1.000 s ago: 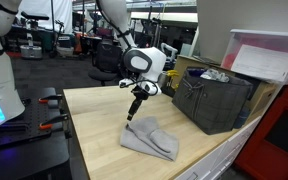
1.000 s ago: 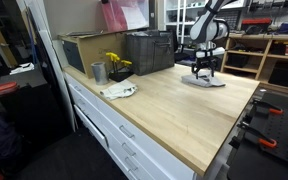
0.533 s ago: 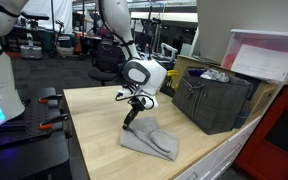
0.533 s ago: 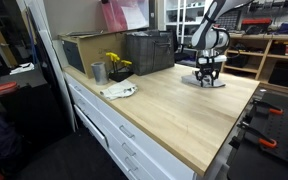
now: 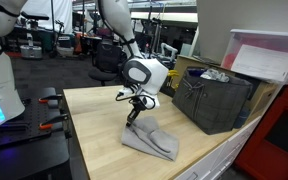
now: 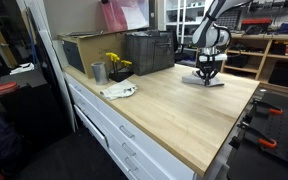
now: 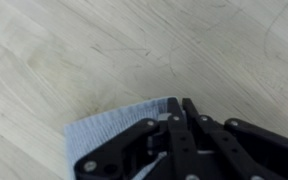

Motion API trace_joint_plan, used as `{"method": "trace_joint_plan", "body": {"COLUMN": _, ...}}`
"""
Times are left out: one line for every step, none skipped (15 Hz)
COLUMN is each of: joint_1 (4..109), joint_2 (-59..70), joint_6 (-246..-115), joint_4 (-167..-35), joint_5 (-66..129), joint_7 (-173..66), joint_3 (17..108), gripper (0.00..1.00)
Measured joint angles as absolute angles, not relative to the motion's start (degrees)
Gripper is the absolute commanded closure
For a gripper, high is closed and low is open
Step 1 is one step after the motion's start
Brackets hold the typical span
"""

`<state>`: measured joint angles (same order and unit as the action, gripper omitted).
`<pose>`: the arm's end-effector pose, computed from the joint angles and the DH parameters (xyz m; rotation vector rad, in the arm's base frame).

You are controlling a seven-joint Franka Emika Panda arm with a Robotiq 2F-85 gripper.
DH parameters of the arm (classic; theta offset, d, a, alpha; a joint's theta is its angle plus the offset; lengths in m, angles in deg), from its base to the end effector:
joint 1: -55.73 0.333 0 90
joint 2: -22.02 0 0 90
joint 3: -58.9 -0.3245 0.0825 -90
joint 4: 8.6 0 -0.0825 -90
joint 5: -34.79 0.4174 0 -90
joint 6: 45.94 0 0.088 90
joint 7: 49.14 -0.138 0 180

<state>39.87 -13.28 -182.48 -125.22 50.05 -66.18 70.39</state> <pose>0.5113 -0.2659 0.0711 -2.7066 1.4263 0.3690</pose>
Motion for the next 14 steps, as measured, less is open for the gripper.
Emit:
{"method": "trace_joint_plan", "body": {"joint_1": 40.05, "joint_2": -12.04, "joint_6": -182.48, "joint_4": -125.61, "joint_5": 49.87, "joint_7": -66.08, "joint_3": 70.40, "gripper": 0.98}}
{"method": "trace_joint_plan", "body": {"joint_1": 40.31, "joint_2": -10.57, "joint_6": -182.47, "joint_4": -126.09, "joint_5": 49.67, "joint_7": -65.86, "joint_3": 70.42, "gripper": 0.98}}
{"method": "trace_joint_plan", "body": {"joint_1": 40.64, "joint_2": -8.74, "joint_6": -182.39, "joint_4": -126.83, "joint_5": 49.64, "joint_7": -64.99, "joint_3": 70.35, "gripper": 0.98}}
{"method": "trace_joint_plan", "body": {"joint_1": 40.99, "joint_2": -6.84, "joint_6": -182.30, "joint_4": -127.66, "joint_5": 49.64, "joint_7": -63.99, "joint_3": 70.18, "gripper": 0.98}}
{"method": "trace_joint_plan", "body": {"joint_1": 41.38, "joint_2": -4.62, "joint_6": -182.04, "joint_4": -128.67, "joint_5": 49.64, "joint_7": -62.87, "joint_3": 69.87, "gripper": 0.98}}
{"method": "trace_joint_plan", "body": {"joint_1": 41.87, "joint_2": -2.15, "joint_6": -181.64, "joint_4": -129.78, "joint_5": 49.64, "joint_7": -61.73, "joint_3": 69.49, "gripper": 0.98}}
{"method": "trace_joint_plan", "body": {"joint_1": 42.38, "joint_2": 0.31, "joint_6": -181.12, "joint_4": -130.84, "joint_5": 49.64, "joint_7": -60.62, "joint_3": 69.03, "gripper": 0.98}}
{"method": "trace_joint_plan", "body": {"joint_1": 42.95, "joint_2": 2.78, "joint_6": -180.32, "joint_4": -131.81, "joint_5": 49.56, "joint_7": -59.62, "joint_3": 68.46, "gripper": 0.98}}
{"method": "trace_joint_plan", "body": {"joint_1": 43.64, "joint_2": 5.04, "joint_6": -179.35, "joint_4": -132.57, "joint_5": 49.47, "joint_7": -58.82, "joint_3": 67.88, "gripper": 0.98}}
{"method": "trace_joint_plan", "body": {"joint_1": 44.42, "joint_2": 7.18, "joint_6": -178.17, "joint_4": -133.21, "joint_5": 49.42, "joint_7": -57.83, "joint_3": 67.14, "gripper": 0.98}}
{"method": "trace_joint_plan", "body": {"joint_1": 45.33, "joint_2": 8.99, "joint_6": -177.04, "joint_4": -133.70, "joint_5": 49.33, "joint_7": -56.97, "joint_3": 66.31, "gripper": 0.98}}
{"method": "trace_joint_plan", "body": {"joint_1": 46.28, "joint_2": 10.56, "joint_6": -176.01, "joint_4": -134.12, "joint_5": 49.11, "joint_7": -56.23, "joint_3": 65.46, "gripper": 0.68}}
{"method": "trace_joint_plan", "body": {"joint_1": 47.36, "joint_2": 11.96, "joint_6": -174.87, "joint_4": -134.48, "joint_5": 48.69, "joint_7": -55.47, "joint_3": 64.58, "gripper": 0.66}}
{"method": "trace_joint_plan", "body": {"joint_1": 48.45, "joint_2": 13.21, "joint_6": -173.87, "joint_4": -134.81, "joint_5": 48.31, "joint_7": -54.62, "joint_3": 63.69, "gripper": 0.60}}
